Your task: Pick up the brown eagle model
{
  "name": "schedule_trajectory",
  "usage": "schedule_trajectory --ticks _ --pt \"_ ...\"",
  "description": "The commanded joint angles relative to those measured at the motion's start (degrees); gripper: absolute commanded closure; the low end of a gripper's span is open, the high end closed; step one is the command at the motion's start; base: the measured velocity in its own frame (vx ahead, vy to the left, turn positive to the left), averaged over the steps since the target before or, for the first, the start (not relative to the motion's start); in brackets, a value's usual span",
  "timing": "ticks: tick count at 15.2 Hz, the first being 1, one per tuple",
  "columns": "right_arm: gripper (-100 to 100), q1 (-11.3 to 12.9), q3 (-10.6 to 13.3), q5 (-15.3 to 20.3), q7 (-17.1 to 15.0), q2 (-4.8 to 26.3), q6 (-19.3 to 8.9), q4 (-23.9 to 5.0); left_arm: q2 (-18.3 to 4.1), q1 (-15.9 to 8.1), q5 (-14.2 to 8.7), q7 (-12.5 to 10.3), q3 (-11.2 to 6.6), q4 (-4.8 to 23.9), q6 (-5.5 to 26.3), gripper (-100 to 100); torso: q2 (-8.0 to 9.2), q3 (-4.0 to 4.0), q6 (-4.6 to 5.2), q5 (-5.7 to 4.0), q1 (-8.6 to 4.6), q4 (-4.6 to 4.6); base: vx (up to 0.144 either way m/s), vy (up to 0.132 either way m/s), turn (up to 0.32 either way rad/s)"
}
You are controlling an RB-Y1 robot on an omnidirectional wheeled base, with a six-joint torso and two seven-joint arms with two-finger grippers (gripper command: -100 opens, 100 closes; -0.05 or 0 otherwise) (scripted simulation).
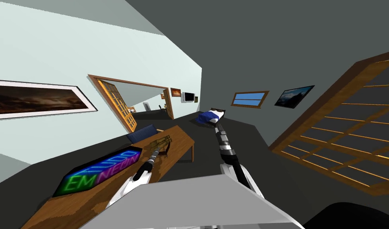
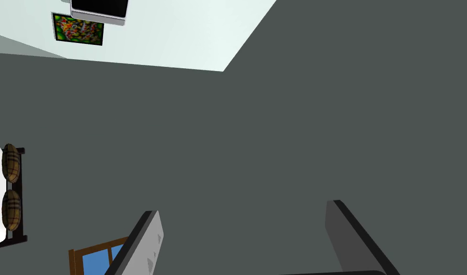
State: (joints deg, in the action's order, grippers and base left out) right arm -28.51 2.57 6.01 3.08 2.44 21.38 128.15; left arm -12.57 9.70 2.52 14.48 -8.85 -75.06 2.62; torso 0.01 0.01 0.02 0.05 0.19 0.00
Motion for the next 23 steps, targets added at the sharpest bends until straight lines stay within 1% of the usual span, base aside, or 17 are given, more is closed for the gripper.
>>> schedule_trajectory --ticks 1,2,5,8,9,10,11,12,19,20,21,23 --pt "0 0.0 0.0 0.0 0.0 0.0 0.0 0.0 -0.2 -0.9 -0.3 0.2 -0.49 2.7 1.8 -100 0.0 0.0 0.0 0.0 0.0 0.0 -0.025 0.026 -0.231" --pt "0 0.0 0.0 0.0 0.0 0.0 0.0 0.0 -0.2 -0.9 -0.3 0.2 -0.49 2.7 1.8 -100 0.01 0.01 0.0 0.0 0.0 0.0 -0.022 0.025 -0.146" --pt "0 0.0 0.0 0.0 0.0 0.0 0.0 0.0 -0.2 -2.1 -0.6 0.6 -1.19 6.0 4.0 -100 -0.02 -0.01 -0.01 0.0 0.0 0.0 -0.017 0.022 -0.146" --pt "0 0.0 0.0 0.0 0.0 0.0 0.0 0.0 -0.1 -2.9 -0.8 0.9 -1.68 8.4 5.5 -100 -0.02 -0.01 -0.01 0.0 0.0 0.0 -0.019 0.023 -0.159" --pt "0 0.0 0.0 0.0 0.0 0.0 0.0 0.0 -0.1 -2.7 -0.7 0.7 -1.49 7.6 4.7 -100 -0.03 -0.02 -0.01 0.0 0.0 -0.01 -0.01 0.015 -0.048" --pt "0 0.0 0.0 0.0 0.0 0.0 0.0 0.0 0.1 -4.3 -0.1 0.9 -2.76 9.9 4.3 -100 -0.05 -0.02 -0.04 -0.01 -0.02 -0.01 -0.017 0.01 -0.059" --pt "0 0.0 0.0 0.0 0.0 0.0 0.0 0.0 0.2 -5.0 0.1 0.9 -3.36 11.0 4.0 -100 -0.05 -0.02 -0.02 -0.01 -0.04 -0.01 -0.029 0.011 -0.123" --pt "0 0.0 0.0 0.0 0.0 0.0 0.0 0.0 0.2 -5.0 0.1 0.9 -3.36 11.0 4.0 -100 -0.02 -0.01 -0.01 -0.02 -0.05 0.0 -0.028 0.01 -0.089" --pt "0 0.0 0.0 0.0 0.0 0.0 0.0 0.0 0.8 -10.0 2.1 1.2 -7.59 18.4 1.7 -100 0.0 0.0 -0.02 -0.02 -0.03 0.0 -0.027 0.014 -0.086" --pt "0 0.0 0.0 0.0 0.0 0.0 0.0 0.0 0.6 -9.2 1.7 1.1 -6.85 17.3 2.1 -100 0.0 0.0 -0.02 -0.02 -0.04 0.0 -0.018 0.008 -0.038" --pt "0 0.0 0.0 0.0 0.0 0.0 0.0 0.0 0.6 -9.4 1.8 1.1 -6.97 17.6 1.9 100 -0.02 -0.01 -0.04 -0.02 -0.05 0.0 -0.006 0.004 -0.001" --pt "0 0.0 0.0 0.0 0.0 0.0 0.0 0.0 0.6 -9.3 1.8 1.1 -6.98 17.6 1.9 100 -0.07 -0.02 0.0 -0.05 -0.09 0.03 -0.005 0.002 0.01"
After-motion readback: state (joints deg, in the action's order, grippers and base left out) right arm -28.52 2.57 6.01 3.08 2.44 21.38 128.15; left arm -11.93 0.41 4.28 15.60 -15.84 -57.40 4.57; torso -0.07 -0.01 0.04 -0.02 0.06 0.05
